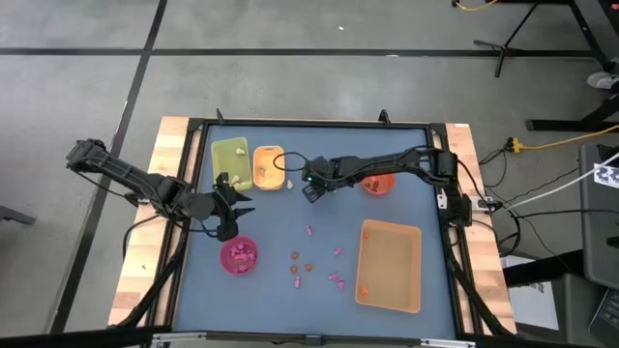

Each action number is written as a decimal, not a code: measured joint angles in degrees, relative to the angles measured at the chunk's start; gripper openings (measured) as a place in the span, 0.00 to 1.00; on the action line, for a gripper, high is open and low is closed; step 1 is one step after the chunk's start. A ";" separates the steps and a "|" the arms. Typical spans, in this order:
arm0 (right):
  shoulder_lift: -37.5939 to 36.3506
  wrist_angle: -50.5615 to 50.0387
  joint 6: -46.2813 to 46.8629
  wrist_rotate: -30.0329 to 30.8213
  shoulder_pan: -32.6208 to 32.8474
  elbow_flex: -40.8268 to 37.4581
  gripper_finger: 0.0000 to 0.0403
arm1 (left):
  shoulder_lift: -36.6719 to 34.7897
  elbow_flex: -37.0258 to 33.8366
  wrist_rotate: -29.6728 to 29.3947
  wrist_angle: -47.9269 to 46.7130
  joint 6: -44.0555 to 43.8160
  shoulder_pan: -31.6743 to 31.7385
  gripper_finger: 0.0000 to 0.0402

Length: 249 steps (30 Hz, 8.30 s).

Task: Sort Halloween decoration
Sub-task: Put the small white skull toy into the yellow bin, then put the black skull toy into the orange bowl

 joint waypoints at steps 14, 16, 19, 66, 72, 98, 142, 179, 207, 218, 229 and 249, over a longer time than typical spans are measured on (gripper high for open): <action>1.33 0.41 1.13 -1.48 0.00 0.24 0.43 | 0.02 0.00 0.00 -0.02 0.02 0.00 0.31; 1.77 0.37 1.14 -1.60 0.02 0.26 0.43 | 0.00 0.01 0.00 -0.03 0.04 0.00 0.31; 2.01 0.50 1.14 -1.90 0.00 0.28 0.42 | 0.02 0.00 0.00 -0.06 0.04 -0.02 0.31; 5.75 27.31 -22.05 -4.57 -0.04 18.03 0.16 | 0.02 0.02 0.02 -0.07 0.09 -0.02 0.31; 8.79 32.66 -22.06 -4.57 -0.05 18.03 0.16 | 0.02 0.02 0.01 -0.06 0.09 -0.02 0.31; 4.92 24.63 -22.07 -4.61 -0.07 18.08 0.51 | 0.00 0.03 0.02 -0.02 -1.83 -0.02 0.31; -2.60 -11.58 -20.33 -7.65 -7.04 5.09 0.49 | 0.00 0.04 -0.22 -0.04 -2.89 0.00 0.31; -2.69 -2.65 -18.35 -7.54 -7.15 -3.17 0.49 | 0.00 0.04 -0.22 -0.04 -2.86 -0.01 0.31; -2.64 -3.15 -16.85 -7.61 -7.15 -3.13 0.22 | 0.00 0.04 -0.22 -0.07 -2.84 0.00 0.31; -2.80 -12.19 -17.97 -12.11 -7.21 1.92 0.25 | 0.00 0.04 -0.22 -0.06 -2.85 -0.02 0.31; -2.87 -34.17 -22.35 -12.07 -7.13 15.59 0.26 | 0.00 0.04 -0.22 -0.07 -2.84 -0.02 0.31; -3.02 -54.54 -20.95 4.26 -0.42 13.82 0.26 | 0.01 0.04 -0.20 -0.07 -2.86 -0.02 0.31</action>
